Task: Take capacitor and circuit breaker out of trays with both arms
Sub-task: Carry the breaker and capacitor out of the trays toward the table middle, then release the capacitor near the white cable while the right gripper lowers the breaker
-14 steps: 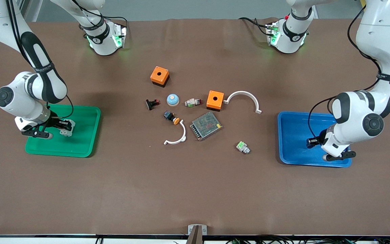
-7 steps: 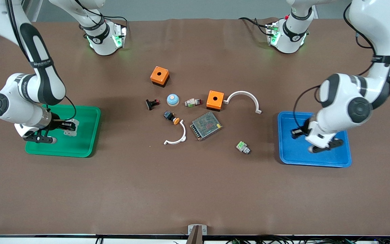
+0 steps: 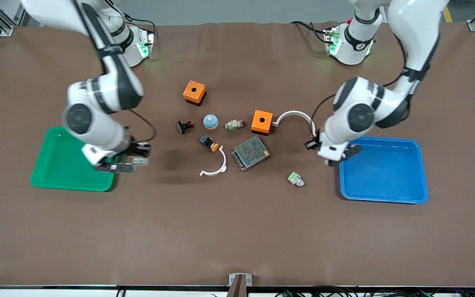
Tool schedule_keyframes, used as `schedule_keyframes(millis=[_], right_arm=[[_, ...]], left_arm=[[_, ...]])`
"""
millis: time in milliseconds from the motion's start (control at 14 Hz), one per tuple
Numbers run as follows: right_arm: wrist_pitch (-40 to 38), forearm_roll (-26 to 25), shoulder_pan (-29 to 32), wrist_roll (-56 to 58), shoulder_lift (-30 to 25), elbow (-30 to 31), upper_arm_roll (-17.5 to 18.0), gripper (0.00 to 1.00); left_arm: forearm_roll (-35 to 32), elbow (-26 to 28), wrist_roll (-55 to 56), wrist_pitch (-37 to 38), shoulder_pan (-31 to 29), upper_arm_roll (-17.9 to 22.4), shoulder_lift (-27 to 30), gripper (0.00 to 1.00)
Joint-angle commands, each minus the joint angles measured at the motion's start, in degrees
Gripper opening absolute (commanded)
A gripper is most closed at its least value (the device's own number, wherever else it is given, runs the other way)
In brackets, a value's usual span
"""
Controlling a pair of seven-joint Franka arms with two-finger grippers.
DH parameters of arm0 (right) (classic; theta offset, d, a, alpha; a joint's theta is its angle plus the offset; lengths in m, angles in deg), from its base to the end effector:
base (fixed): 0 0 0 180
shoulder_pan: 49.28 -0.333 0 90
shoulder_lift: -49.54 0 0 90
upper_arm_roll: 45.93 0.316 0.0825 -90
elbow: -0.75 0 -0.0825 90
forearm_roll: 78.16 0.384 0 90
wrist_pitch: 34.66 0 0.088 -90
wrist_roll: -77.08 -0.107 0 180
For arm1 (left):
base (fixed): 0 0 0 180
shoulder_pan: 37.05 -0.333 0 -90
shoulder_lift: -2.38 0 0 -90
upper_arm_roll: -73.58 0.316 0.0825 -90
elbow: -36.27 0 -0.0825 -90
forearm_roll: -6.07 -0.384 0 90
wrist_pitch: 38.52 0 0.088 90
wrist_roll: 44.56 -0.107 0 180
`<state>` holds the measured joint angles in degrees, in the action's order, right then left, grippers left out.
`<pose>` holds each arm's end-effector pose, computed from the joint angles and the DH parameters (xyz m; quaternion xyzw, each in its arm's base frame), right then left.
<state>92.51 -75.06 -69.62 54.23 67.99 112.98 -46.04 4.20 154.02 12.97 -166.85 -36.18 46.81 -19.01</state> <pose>0.5667 0.2107 0.3068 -0.9985 0.0398 0.0361 0.0081 0.5120 -0.2623 0.2611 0.9619 0.2533 -0.1024 0.0026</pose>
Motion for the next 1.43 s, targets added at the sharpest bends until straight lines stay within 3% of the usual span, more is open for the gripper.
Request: schedule_keyframes(millis=[0, 214, 286, 357, 429, 643, 786, 857, 929, 1000, 1071, 1214, 1357], right_arm=[[5.2, 0.3, -3.9, -5.8, 4.9, -0.9, -0.8, 0.00], [10.3, 0.4, -5.6, -9.2, 8.3, -0.9, -0.8, 0.00], [11.2, 0.5, -5.7, -9.7, 9.1, -1.0, -0.8, 0.00], [11.6, 0.6, -5.7, -10.9, 9.7, -1.5, -0.8, 0.00], [11.8, 0.5, -6.0, -12.7, 10.5, -2.2, -0.8, 0.00], [12.0, 0.6, -7.7, -13.9, 12.7, -4.2, -0.8, 0.00], [13.7, 0.6, -8.1, -13.9, 13.5, -4.4, -0.8, 0.00], [13.8, 0.5, -8.2, -13.8, 14.1, -4.5, -0.8, 0.00], [13.4, 0.5, -8.1, -13.2, 14.2, -5.0, -0.8, 0.15], [12.9, 0.5, -8.0, -13.3, 14.2, -5.7, -0.8, 0.77], [12.8, 0.5, -8.0, -13.4, 14.2, -6.0, -0.8, 0.99], [8.4, 0.5, -6.7, -13.0, 14.0, -9.6, -0.9, 1.00], [-3.7, 0.5, -4.2, -11.7, 13.8, -18.1, -0.9, 1.00]], left_arm=[[-1.1, 3.3, 6.5, -7.2, 2.5, 0.1, -2.4, 0.01], [-1.1, 4.6, 10.1, -10.6, 4.5, 0.1, -3.8, 0.09], [-1.1, 4.6, 10.1, -10.6, 4.5, 0.2, -4.4, 0.21], [-1.1, 4.4, 9.9, -10.6, 4.5, 0.2, -4.5, 0.49], [-1.1, 4.2, 9.9, -10.5, 4.4, 0.2, -4.5, 0.99], [-1.6, 2.2, 9.5, -10.4, 3.6, 0.8, -2.7, 1.00], [-10.3, -2.8, 9.4, -4.7, 2.6, 2.1, -0.3, 1.00], [-15.0, -8.3, 8.9, 1.6, 1.1, 2.1, -0.1, 1.00], [-17.6, -13.1, 7.4, 7.1, 0.3, 2.0, -0.3, 1.00], [-18.7, -17.7, 4.3, 11.5, 0.3, 2.1, -0.4, 1.00], [-18.9, -21.2, 1.5, 13.9, 0.1, 2.2, -0.4, 1.00], [-19.0, -26.4, -4.3, 17.0, -2.6, 2.2, 0.0, 1.00], [-18.9, -30.6, -12.6, 21.5, -4.9, 2.1, 2.0, 1.00]])
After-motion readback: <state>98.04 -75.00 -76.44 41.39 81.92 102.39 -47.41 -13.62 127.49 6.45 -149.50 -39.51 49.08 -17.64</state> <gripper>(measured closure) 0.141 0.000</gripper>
